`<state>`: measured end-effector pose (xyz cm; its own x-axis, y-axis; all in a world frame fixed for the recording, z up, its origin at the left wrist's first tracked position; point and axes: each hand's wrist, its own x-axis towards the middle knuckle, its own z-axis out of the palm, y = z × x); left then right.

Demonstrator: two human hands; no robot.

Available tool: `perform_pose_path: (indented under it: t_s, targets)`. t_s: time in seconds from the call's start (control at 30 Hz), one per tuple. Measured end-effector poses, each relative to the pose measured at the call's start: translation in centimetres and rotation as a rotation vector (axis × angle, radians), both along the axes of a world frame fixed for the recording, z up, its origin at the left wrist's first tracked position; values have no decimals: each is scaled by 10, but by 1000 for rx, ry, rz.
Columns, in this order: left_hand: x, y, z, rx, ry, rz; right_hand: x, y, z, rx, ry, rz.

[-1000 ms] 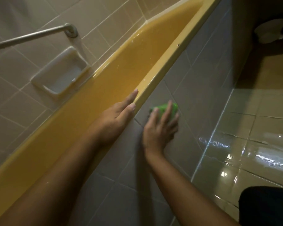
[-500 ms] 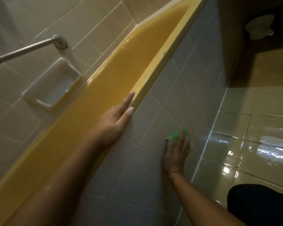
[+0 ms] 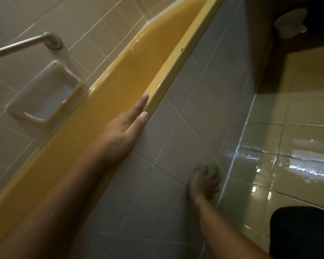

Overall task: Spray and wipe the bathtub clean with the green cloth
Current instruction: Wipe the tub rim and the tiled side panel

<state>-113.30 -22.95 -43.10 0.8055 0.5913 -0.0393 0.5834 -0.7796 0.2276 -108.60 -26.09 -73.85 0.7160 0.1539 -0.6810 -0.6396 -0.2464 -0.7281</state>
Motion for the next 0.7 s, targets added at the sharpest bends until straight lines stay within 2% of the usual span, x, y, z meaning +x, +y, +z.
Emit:
perform_pose_path:
  t_s: [0.07, 0.13, 0.2, 0.33, 0.47, 0.53, 0.63, 0.7]
  targets:
    - [0, 1, 0, -21, -15, -6, -24, -1, 56, 68, -261, -57]
    - [0, 2, 1, -64, -58, -10, -45, -10, 107, 174, -605, -57]
    - [0, 3, 2, -102, -96, -19, -58, -19, 149, 303, -860, -33]
    - [3, -5, 7, -197, -152, 61, -58, -29, 197, 470, -1122, 90]
    - [3, -6, 7, -207, -164, 33, -11, -20, 165, 542, -1399, 147]
    - [6, -4, 6, -172, -123, -13, 10, -11, 133, 519, -1404, 145]
    - [14, 3, 4, -140, -82, -49, 30, -3, 75, 410, -1026, 76]
    - [20, 8, 3, -84, -32, -61, 37, 3, 28, 294, -779, 113]
